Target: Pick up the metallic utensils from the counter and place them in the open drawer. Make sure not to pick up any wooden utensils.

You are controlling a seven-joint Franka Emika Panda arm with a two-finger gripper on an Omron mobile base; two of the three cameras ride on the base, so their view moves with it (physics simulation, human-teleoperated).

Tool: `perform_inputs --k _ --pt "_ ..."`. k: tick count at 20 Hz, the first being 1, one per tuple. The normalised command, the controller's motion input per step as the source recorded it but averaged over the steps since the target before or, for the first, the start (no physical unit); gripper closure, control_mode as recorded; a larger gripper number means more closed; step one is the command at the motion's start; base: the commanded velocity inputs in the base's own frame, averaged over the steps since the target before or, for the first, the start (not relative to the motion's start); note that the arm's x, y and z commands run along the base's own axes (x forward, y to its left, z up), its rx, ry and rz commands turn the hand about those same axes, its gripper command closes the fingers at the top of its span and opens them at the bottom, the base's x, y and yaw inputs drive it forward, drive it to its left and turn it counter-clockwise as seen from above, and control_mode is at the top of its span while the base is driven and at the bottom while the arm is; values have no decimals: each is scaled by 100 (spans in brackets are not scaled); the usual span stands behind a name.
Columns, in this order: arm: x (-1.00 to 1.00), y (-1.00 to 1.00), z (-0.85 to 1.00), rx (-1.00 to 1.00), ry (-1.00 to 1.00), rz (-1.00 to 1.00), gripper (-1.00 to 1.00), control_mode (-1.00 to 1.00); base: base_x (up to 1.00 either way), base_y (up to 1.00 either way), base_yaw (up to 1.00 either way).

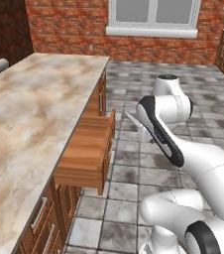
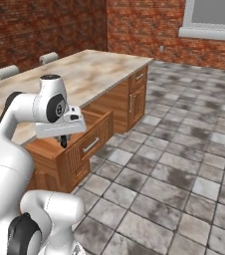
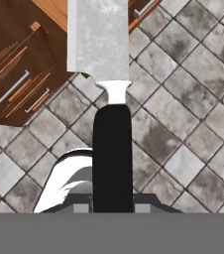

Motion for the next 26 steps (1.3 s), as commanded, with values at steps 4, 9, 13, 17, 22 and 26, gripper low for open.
perform_inputs --k 4,9,13,17,22,26 --pt "0 0 0 0 0 0 100 100 3 9 -1" --pt "42 59 -12 0 -3 -6 100 -100 0 0 0" --pt "67 31 -20 4 -6 0 100 -100 0 0 0" --pt "72 22 -20 5 -2 0 100 -100 0 0 0" --pt "62 15 -41 5 -10 0 100 -100 0 0 0" --pt "16 1 -8 -3 -4 0 100 -100 0 0 0"
